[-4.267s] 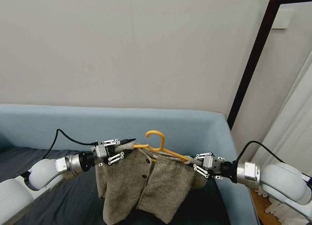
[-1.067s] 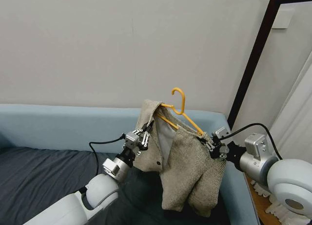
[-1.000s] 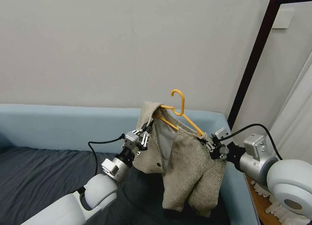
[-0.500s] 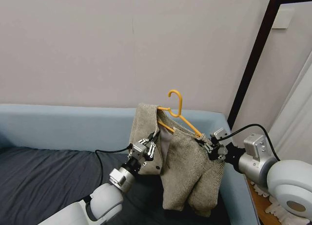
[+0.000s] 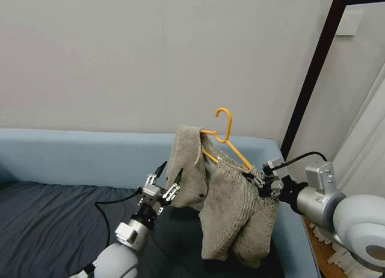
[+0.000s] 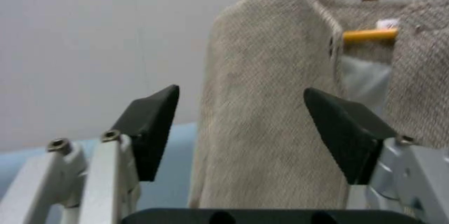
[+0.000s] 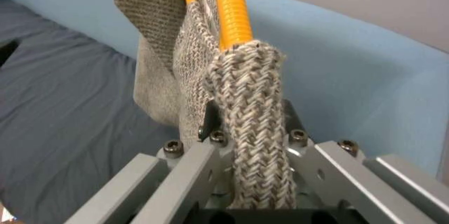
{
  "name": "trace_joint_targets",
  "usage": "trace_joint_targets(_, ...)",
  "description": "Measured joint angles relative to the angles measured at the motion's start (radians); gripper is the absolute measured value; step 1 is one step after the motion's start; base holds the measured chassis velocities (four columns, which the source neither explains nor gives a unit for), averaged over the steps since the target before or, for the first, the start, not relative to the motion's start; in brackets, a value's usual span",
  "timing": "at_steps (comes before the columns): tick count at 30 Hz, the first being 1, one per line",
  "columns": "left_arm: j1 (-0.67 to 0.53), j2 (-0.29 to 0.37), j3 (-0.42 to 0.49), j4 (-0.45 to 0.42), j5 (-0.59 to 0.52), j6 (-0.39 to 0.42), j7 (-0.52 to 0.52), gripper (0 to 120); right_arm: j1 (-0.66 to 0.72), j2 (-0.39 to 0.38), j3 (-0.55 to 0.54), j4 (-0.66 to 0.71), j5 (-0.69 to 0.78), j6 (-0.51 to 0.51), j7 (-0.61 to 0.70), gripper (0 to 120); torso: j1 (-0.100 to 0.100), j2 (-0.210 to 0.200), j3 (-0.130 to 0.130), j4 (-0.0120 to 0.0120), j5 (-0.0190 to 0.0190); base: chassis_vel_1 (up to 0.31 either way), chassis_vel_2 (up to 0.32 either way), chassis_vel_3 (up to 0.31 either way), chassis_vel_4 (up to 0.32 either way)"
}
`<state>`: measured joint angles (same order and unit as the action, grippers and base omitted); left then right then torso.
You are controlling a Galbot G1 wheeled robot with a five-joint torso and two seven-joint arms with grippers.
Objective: Pick up the clothes from the sofa and hang them on the clothes hanger.
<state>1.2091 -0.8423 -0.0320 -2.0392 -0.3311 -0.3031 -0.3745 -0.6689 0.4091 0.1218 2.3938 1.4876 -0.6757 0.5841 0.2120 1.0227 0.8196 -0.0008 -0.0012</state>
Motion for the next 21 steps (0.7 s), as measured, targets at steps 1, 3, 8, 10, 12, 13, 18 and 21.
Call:
trace_joint_targets(1, 0.059, -0.017, -0.033, -0.012, 0.006, -0.001, -0.006, 82, -0.004, 0.006, 0.010, -0.004, 0.006, -0.001, 0.012, 4, 0.000, 0.000, 0.000, 0.0000, 0.0003, 0.000, 0.000, 0.000, 0.000)
trace_joint_targets(3, 0.106, -0.037, -0.053, -0.018, 0.015, -0.005, -0.012, 86, -0.009, 0.013, 0.021, -0.010, 0.009, -0.002, 0.020, 4, 0.000, 0.000, 0.000, -0.0001, 0.0005, 0.000, 0.000, 0.000, 0.000)
trace_joint_targets(8, 0.281, -0.161, -0.147, -0.017, 0.117, -0.075, -0.036, 99, -0.036, 0.039, 0.046, -0.026, -0.016, -0.003, 0.037, 4, 0.000, 0.000, 0.000, -0.0008, 0.0006, 0.000, 0.000, 0.000, 0.000)
trace_joint_targets(10, 0.362, -0.234, -0.199, -0.016, 0.151, -0.102, -0.045, 100, -0.045, 0.047, 0.048, -0.026, -0.037, -0.004, 0.037, 4, 0.000, 0.000, 0.000, 0.0000, 0.0004, 0.000, 0.000, 0.000, 0.000)
trace_joint_targets(12, 0.392, -0.268, -0.228, -0.011, 0.166, -0.118, -0.058, 100, -0.046, 0.052, 0.048, -0.026, -0.046, -0.004, 0.039, 4, 0.000, 0.000, 0.000, -0.0002, 0.0004, 0.000, 0.000, 0.000, 0.000)
trace_joint_targets(13, 0.412, -0.290, -0.251, -0.005, 0.172, -0.126, -0.066, 100, -0.046, 0.057, 0.047, -0.027, -0.057, -0.006, 0.045, 4, 0.000, 0.000, 0.000, -0.0002, 0.0005, 0.000, 0.000, 0.000, 0.000)
trace_joint_targets(18, 0.515, -0.333, -0.358, 0.010, 0.171, -0.174, -0.052, 100, -0.054, 0.069, 0.042, -0.025, -0.072, -0.020, 0.064, 4, 0.000, 0.000, 0.000, -0.0005, 0.0005, 0.000, 0.000, 0.000, 0.000)
trace_joint_targets(21, 0.592, -0.364, -0.414, -0.018, 0.129, -0.187, -0.005, 100, -0.065, 0.084, 0.048, -0.018, -0.085, -0.023, 0.065, 4, 0.000, 0.000, 0.000, -0.0003, 0.0004, 0.000, 0.000, 0.000, 0.000)
